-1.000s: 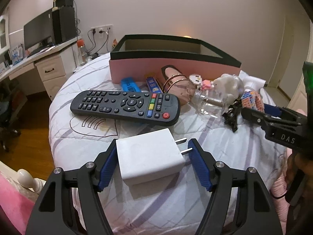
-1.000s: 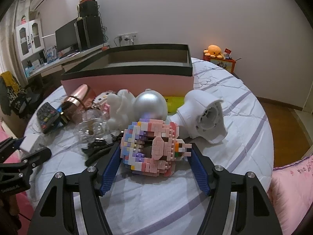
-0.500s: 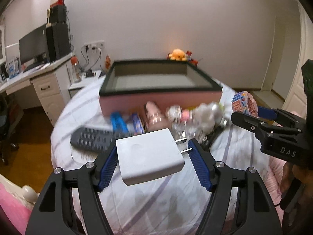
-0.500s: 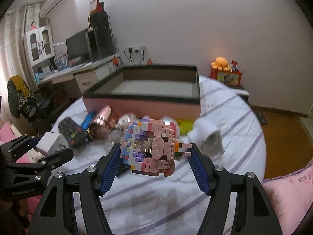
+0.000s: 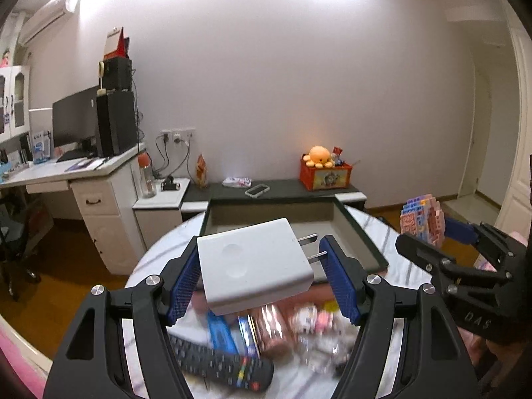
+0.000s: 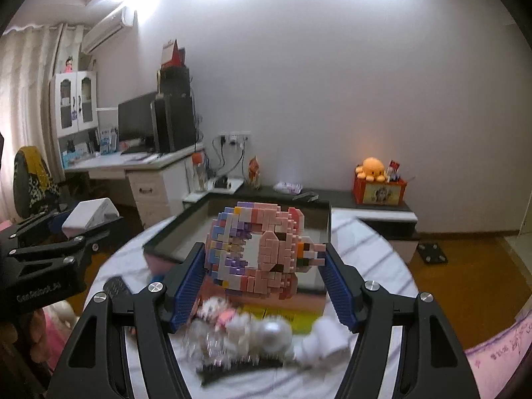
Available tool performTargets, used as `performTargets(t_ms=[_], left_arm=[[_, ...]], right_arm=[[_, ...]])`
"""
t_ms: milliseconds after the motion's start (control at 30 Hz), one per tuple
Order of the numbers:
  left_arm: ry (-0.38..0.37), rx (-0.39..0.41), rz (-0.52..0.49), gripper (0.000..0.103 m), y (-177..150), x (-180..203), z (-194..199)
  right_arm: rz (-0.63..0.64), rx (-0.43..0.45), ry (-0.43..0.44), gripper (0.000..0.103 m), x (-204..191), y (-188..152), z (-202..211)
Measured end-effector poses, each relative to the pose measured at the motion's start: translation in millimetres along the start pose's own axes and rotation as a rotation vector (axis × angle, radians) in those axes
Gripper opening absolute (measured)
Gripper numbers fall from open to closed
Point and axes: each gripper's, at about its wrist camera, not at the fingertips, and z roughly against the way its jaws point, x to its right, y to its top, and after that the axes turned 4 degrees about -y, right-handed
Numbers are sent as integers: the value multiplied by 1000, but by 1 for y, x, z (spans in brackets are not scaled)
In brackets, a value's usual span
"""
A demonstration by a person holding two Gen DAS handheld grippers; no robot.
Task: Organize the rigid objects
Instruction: 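Lift the charger with the left tool while the right tool lifts the block figure over the box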
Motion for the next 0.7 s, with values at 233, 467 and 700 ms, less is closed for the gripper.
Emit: performTargets(t_ms=[233,467,700], left_arm=[[-5,-11,-5,71,24,-1,-40],[-11,-98,-4,71,23,-6,-104],[1,-246,7,71,-2,-10,-161]], right_arm=[[15,2,-9,69,2,20,-31],[22,-89,-4,69,6,19,-86],[13,-246,9,69,12,-3,-140]])
